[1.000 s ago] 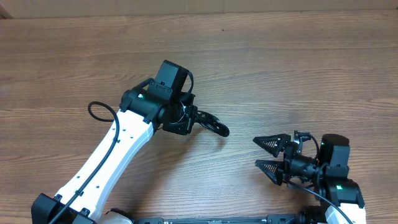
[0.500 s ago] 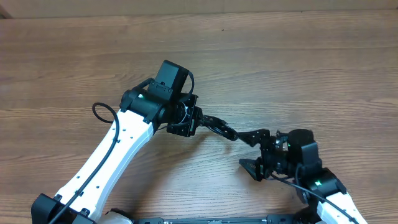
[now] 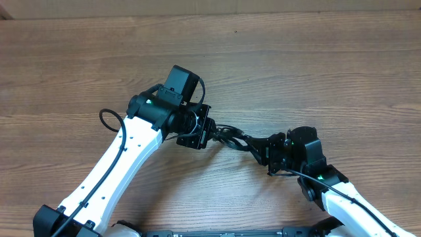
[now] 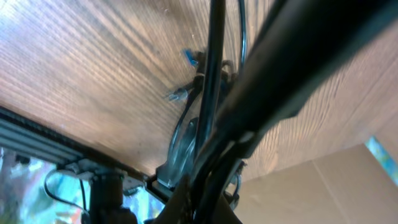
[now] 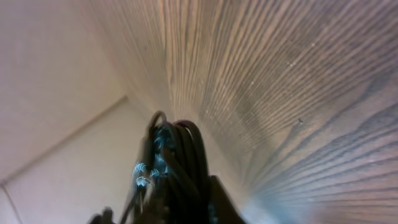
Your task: Untangle cables
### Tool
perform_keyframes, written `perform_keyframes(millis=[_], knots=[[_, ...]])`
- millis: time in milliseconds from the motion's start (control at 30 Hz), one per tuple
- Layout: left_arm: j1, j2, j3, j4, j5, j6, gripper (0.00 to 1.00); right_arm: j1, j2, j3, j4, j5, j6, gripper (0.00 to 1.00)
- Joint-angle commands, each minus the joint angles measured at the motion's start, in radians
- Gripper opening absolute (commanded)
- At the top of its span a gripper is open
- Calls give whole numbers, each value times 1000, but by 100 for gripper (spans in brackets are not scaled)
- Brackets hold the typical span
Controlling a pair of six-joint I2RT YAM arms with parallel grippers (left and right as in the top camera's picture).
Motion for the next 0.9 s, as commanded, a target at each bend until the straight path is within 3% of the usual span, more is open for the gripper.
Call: perform_keyframes(millis=[0,233,467,667,867], knots=[[1,-8,11,11,-127,133,4,4,-1,20,8,2,-58,4],[0,-6,11,64,-393,378,4,4,-1,21,7,-56,-200,4],[-17,-2,11,187,-402,586,4,4,-1,26,7,-82,-244,4],[-108,25,11,306,-416,822,4,4,-1,60,-24,-89,-256,4],[-167,51,10,261,-520,855,4,4,-1,75,-38,-85,-279,4]])
